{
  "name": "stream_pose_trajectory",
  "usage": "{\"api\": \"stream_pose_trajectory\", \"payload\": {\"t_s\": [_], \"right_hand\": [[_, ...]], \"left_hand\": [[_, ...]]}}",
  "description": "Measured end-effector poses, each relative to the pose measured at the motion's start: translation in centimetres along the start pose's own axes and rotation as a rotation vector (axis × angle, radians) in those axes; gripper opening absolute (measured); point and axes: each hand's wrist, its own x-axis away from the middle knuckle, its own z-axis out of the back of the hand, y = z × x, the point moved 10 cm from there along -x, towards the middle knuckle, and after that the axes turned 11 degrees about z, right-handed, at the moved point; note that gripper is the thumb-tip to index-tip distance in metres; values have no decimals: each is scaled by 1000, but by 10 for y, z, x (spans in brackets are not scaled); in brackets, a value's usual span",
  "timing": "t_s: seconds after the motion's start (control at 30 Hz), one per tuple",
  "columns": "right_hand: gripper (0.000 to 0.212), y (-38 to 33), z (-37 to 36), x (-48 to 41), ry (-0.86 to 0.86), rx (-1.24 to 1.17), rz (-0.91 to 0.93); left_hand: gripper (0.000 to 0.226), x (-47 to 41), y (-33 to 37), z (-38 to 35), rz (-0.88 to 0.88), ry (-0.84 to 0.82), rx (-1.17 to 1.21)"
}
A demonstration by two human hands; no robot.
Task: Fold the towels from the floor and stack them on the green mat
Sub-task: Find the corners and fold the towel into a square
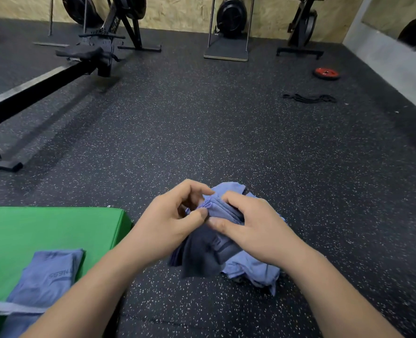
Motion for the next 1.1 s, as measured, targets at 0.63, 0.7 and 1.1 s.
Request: {"api": "stream_pose_trajectory", "payload": {"t_s": [0.63, 0.7, 1.1], "right_hand": [[36, -2, 56, 10, 447, 9, -38], [33, 0, 58, 12, 495, -25, -63], [34, 8, 66, 18, 545, -61, -126]], "left_hand": [[14, -5, -29, 13, 280, 75, 441], [20, -2, -29, -6, 322, 38, 629], [38, 2, -28, -27, 355, -132, 697]]}}
